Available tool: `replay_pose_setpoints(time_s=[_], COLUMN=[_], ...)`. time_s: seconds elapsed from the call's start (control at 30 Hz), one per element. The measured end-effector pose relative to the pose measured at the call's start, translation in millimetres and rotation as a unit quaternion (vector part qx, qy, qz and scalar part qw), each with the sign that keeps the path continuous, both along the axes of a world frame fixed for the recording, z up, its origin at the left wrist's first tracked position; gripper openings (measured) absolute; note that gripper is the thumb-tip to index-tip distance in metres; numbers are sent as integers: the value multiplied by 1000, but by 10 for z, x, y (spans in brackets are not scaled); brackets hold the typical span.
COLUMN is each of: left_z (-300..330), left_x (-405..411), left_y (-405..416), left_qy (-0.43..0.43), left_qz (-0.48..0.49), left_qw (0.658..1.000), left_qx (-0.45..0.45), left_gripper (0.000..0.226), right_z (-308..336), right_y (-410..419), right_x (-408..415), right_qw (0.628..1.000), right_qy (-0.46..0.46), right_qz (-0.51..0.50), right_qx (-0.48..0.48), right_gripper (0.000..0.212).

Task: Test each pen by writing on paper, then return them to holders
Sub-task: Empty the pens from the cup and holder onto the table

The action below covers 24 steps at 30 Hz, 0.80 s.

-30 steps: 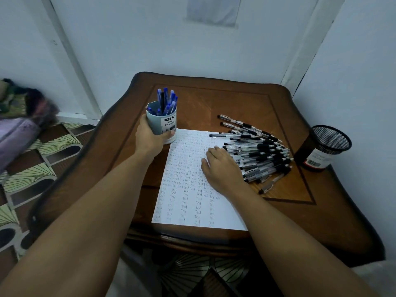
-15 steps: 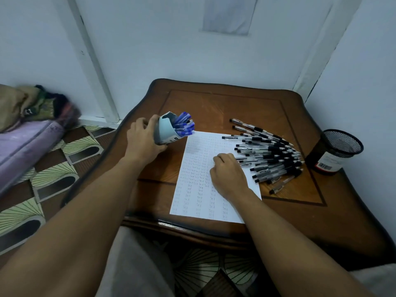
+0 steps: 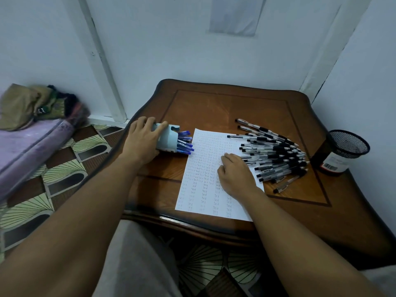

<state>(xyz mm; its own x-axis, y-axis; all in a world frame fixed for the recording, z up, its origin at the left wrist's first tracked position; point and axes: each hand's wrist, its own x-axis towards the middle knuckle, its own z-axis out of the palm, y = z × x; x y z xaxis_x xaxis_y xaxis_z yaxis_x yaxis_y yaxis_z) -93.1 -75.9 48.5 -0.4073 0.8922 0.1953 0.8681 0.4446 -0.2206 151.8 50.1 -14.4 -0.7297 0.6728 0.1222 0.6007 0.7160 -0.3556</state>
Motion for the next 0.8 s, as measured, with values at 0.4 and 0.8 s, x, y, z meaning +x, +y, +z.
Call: replay_pose_setpoints(time_s=[0.4,0.8], left_z=[166,216], left_x=[57,120], left_y=[-16,-99], left_qy=[93,182], left_qz=[-9,5], left_qw=[995,979], left_qx=[-44,-92], left_gripper=[86,81], right_z=[-109,-159], right_y=[-86,-34], right_x=[214,191], right_qw=[990,990], right_qy=[80,87], right_qz=[-26,-31], right_qx=[114,104], right_gripper=[41,28])
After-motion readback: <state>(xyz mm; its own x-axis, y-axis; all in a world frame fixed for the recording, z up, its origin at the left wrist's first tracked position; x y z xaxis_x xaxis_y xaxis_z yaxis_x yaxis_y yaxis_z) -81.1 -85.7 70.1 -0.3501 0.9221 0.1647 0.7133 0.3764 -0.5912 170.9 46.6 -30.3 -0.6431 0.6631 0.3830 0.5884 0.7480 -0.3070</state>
